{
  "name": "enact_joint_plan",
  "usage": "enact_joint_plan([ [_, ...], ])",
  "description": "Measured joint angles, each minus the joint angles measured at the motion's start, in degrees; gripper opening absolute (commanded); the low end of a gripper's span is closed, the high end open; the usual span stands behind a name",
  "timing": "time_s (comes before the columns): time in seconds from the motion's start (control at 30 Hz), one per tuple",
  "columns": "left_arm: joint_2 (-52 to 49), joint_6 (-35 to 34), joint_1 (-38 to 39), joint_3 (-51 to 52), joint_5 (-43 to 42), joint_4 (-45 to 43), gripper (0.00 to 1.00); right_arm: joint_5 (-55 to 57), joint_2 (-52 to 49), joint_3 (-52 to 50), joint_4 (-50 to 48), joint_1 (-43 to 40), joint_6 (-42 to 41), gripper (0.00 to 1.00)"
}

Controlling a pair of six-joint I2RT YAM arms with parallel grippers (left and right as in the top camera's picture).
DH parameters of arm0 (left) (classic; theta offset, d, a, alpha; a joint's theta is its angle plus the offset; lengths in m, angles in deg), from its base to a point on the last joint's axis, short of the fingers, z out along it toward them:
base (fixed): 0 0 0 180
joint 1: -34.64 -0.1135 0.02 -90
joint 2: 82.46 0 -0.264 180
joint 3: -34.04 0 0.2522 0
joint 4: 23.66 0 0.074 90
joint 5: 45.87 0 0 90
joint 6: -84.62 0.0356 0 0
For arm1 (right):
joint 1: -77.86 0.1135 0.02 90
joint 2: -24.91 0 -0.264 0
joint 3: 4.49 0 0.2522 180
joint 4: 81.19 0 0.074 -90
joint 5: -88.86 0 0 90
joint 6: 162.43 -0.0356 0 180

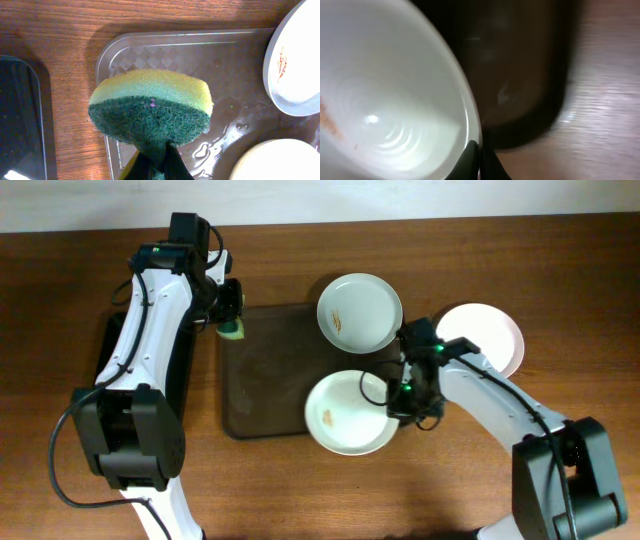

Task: Clean dirty plates on tray and stack at the side
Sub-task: 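Grasp the lower pale plate rim with the right gripper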

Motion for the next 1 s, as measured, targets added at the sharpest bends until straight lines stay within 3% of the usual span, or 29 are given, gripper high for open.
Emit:
enact_joint_plan([
  [0.33, 0.0, 0.0, 0.0, 0.0, 0.0, 0.5, 0.01, 3.8, -5.2, 4.7, -20.3, 15.5, -19.1, 0.04],
  [0.37, 0.0, 0.0, 0.0, 0.0, 0.0, 0.6, 0.01, 4.3, -6.8, 4.7, -22.4, 16.2, -20.0, 0.1],
  [0.43, 0.0, 0.0, 0.0, 0.0, 0.0, 0.6, 0.01, 4.7, -9.0, 4.7, -23.4, 17.4, -20.8, 0.33],
  [0.57, 0.0, 0.0, 0.0, 0.0, 0.0, 0.8, 0.01, 5.1, -9.6, 6.0, -23.2, 17.2, -19.8, 0.43],
  [0.67, 0.0, 0.0, 0.0, 0.0, 0.0, 0.8, 0.01, 7.1, -9.6, 7.5, -24.9, 16.3, -19.2, 0.34],
  [0.93, 0.0, 0.0, 0.0, 0.0, 0.0, 0.8, 0.01, 4.9, -14.9, 8.2, -27.3, 16.2, -16.6, 0.27],
  [1.0, 0.0, 0.0, 0.0, 0.0, 0.0, 0.8, 0.01, 4.1, -15.0, 8.2, -27.3, 16.2, -16.5, 0.21],
])
